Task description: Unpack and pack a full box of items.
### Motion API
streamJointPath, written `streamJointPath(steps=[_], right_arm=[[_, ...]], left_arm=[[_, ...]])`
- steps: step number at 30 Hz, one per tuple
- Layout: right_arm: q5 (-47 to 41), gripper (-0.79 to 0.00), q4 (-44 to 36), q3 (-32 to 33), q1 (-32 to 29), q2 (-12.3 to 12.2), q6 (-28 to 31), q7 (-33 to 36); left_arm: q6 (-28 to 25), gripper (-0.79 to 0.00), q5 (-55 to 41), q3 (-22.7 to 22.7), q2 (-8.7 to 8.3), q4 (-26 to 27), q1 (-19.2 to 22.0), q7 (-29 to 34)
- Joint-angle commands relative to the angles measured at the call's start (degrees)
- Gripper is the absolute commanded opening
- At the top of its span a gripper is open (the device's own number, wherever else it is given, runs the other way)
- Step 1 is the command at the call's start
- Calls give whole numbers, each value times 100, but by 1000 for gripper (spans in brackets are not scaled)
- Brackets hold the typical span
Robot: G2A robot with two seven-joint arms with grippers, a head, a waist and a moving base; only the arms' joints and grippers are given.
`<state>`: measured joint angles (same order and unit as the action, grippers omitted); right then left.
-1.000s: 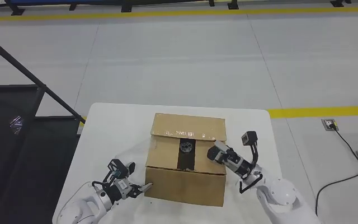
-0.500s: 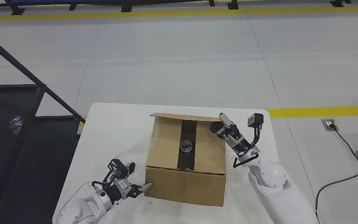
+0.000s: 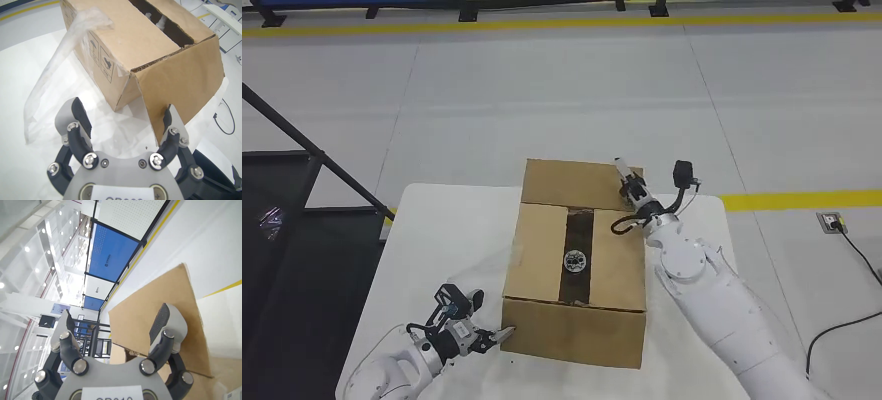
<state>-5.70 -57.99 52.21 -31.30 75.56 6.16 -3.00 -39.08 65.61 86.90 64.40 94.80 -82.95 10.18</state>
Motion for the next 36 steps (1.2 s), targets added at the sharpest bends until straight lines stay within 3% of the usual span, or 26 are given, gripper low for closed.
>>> streamJointPath(steps=[1,8,12,15,20,23,29,36], right_arm=[[-32,0,259,-95,169,84,-139,-7],[-427,0,1039,-171,570,319,-411,300],[-584,0,1163,-58,623,362,-181,485],[-906,0,897,162,459,341,344,813],[-1348,0,-104,610,-122,173,872,2151],[-1259,0,-827,722,-547,65,622,2895],[-403,0,-1713,536,-1001,-65,-685,3836],[-53,0,-1627,306,-926,-32,-1413,3986]], left_arm=[[0,0,0,0,0,0,0,0],[0,0,0,0,0,0,0,0],[0,0,0,0,0,0,0,0],[0,0,0,0,0,0,0,0],[149,0,-275,121,-3,98,-72,-327],[216,0,-474,234,-6,137,-142,-557],[580,0,-841,431,1,77,-235,-851],[751,0,-1034,491,8,21,-301,-1016]])
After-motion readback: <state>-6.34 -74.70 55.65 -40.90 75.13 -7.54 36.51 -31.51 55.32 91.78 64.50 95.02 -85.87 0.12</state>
